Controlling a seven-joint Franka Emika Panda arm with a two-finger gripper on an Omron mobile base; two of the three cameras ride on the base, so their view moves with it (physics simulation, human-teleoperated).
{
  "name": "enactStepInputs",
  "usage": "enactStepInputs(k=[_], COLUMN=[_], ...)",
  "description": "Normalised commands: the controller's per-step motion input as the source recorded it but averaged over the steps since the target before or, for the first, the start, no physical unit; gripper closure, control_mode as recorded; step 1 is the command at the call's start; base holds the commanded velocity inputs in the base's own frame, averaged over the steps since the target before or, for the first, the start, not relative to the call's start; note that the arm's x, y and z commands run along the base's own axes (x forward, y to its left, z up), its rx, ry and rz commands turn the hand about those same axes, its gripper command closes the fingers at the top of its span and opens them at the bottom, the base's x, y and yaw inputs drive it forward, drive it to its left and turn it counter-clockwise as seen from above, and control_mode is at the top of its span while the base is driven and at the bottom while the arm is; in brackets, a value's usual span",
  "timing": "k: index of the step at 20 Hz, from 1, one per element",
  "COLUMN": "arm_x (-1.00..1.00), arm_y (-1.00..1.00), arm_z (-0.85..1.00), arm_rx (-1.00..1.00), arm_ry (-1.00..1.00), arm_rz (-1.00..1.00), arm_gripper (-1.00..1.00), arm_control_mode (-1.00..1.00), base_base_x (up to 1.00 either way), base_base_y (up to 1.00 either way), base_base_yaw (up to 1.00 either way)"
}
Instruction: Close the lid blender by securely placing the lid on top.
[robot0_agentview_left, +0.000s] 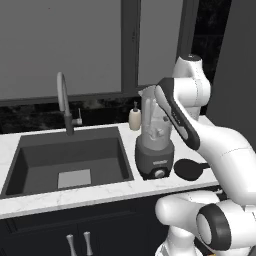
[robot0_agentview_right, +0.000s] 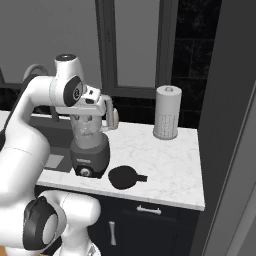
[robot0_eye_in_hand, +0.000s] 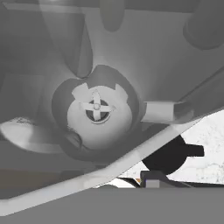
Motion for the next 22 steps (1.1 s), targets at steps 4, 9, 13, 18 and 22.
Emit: enactStepInputs(k=[4,9,13,18,22], arm_x=[-0.06,-0.24,-0.82,-0.47,-0.01], arm_y=[0.00,-0.16,-0.95,-0.83,-0.82], arm_z=[0.00,-0.29,-0.10,-0.16,-0.49], arm_rx=[0.00,0.01,0.03,-0.04,-0.23], arm_ry=[0.00,-0.06,-0.30,-0.05,0.12], arm_rz=[0.00,0.07,0.15,0.08,0.18], arm_gripper=[-1.00,-1.00,-1.00,-1.00,-1.00], arm_control_mode=[-1.00,-1.00,-1.00,-1.00,-1.00], base_base_x=[0.00,0.00,0.00,0.00,0.00], base_base_y=[0.00,0.00,0.00,0.00,0.00], base_base_yaw=[0.00,0.00,0.00,0.00,0.00])
